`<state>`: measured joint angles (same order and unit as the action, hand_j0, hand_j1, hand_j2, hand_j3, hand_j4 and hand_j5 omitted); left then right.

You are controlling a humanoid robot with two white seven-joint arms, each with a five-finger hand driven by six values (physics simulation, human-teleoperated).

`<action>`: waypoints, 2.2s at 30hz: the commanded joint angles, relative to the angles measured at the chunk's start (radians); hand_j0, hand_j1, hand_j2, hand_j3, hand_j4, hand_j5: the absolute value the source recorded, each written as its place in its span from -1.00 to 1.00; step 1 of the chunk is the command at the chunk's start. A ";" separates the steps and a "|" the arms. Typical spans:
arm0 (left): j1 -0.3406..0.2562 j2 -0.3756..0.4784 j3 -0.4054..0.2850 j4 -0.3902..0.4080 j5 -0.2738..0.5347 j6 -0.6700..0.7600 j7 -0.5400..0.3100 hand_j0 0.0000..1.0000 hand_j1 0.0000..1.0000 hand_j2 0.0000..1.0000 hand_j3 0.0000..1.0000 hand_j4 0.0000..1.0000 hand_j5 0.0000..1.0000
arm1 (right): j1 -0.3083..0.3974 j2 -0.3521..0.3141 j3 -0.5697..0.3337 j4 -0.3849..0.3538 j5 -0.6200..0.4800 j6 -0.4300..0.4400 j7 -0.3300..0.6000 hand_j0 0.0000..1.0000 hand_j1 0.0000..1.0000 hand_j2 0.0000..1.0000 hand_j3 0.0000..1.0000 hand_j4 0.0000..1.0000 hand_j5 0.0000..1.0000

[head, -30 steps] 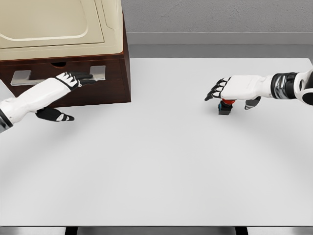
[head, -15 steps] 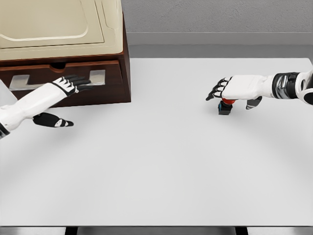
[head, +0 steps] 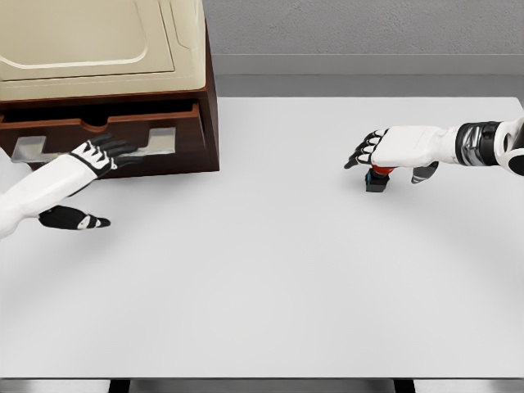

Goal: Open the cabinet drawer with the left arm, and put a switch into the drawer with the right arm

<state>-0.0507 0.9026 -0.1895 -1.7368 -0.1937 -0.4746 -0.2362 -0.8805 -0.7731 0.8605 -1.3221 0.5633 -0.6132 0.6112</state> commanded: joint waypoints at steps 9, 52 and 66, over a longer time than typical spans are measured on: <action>0.086 0.010 0.122 -0.061 -0.023 0.001 -0.006 1.00 1.00 1.00 1.00 1.00 1.00 | 0.000 -0.002 -0.001 0.000 -0.003 0.002 0.000 1.00 1.00 1.00 1.00 1.00 1.00; 0.017 0.009 0.067 -0.064 -0.006 -0.049 -0.005 1.00 1.00 1.00 1.00 1.00 1.00 | 0.003 0.008 -0.001 0.026 0.014 0.002 0.000 1.00 1.00 1.00 1.00 1.00 1.00; 0.002 0.001 0.048 -0.033 -0.009 -0.002 -0.005 1.00 1.00 1.00 1.00 1.00 1.00 | 0.002 0.006 -0.003 0.012 0.009 0.002 0.000 1.00 1.00 1.00 1.00 1.00 1.00</action>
<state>-0.0476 0.9038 -0.1372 -1.7756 -0.2080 -0.4800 -0.2414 -0.8774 -0.7661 0.8586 -1.3087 0.5761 -0.6131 0.6112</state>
